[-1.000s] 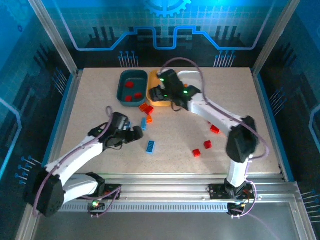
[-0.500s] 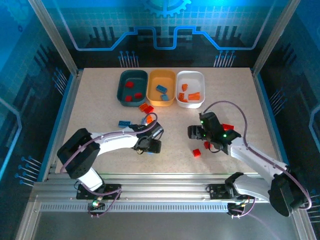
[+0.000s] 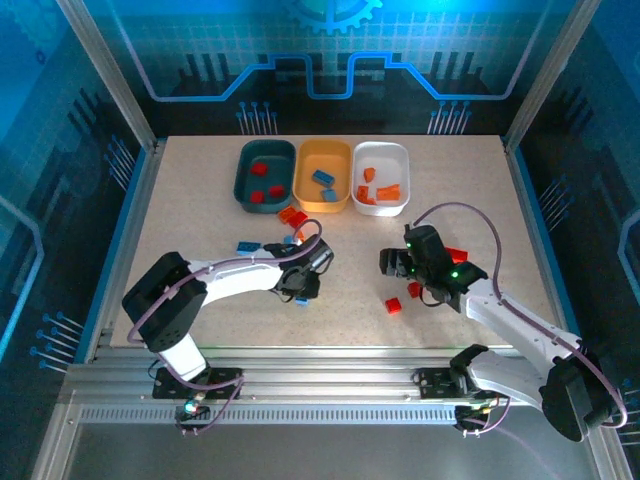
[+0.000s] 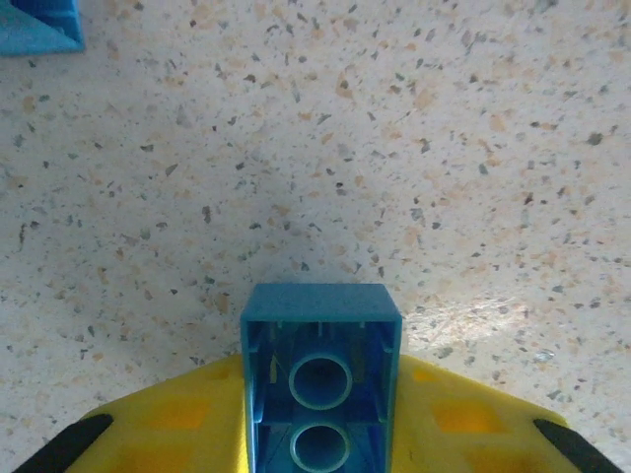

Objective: Sort the legos into containers by color

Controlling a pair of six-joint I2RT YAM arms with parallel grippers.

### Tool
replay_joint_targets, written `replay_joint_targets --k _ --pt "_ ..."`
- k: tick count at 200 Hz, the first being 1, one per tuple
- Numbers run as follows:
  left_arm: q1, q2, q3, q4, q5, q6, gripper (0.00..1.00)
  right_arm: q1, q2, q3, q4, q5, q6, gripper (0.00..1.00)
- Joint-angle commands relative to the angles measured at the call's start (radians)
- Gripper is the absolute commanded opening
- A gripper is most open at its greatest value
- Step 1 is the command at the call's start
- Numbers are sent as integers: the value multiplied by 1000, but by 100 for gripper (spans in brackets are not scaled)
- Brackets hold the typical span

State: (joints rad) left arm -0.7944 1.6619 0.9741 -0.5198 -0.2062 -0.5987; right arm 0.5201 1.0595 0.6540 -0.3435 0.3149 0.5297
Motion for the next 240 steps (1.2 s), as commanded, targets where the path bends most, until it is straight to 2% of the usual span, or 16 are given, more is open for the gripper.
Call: replay_joint_targets --k 1,40,62,87,116,160,201,217,240 --pt "-6 -62 58 -32 -25 29 34 -11 0 18 43 54 18 86" --pt "5 -34 237 -103 -61 88 35 -11 -37 -48 75 121 62 86" --pt "48 26 365 -105 -49 125 36 -11 -102 -86 71 173 91 86" --pt "132 124 502 -62 8 133 35 -11 -184 -134 84 195 118 86" --pt "238 242 608 52 150 103 35 -11 -229 -155 76 218 127 86" --pt "298 426 856 62 79 154 35 -11 -230 -156 78 199 133 86" --pt "338 611 1082 -5 96 121 38 -12 -208 -147 79 177 129 86" --pt "346 651 1135 -25 102 118 44 -11 -213 -148 77 172 126 86" --pt "347 654 1150 -14 97 130 68 -11 -222 -151 79 175 115 87"
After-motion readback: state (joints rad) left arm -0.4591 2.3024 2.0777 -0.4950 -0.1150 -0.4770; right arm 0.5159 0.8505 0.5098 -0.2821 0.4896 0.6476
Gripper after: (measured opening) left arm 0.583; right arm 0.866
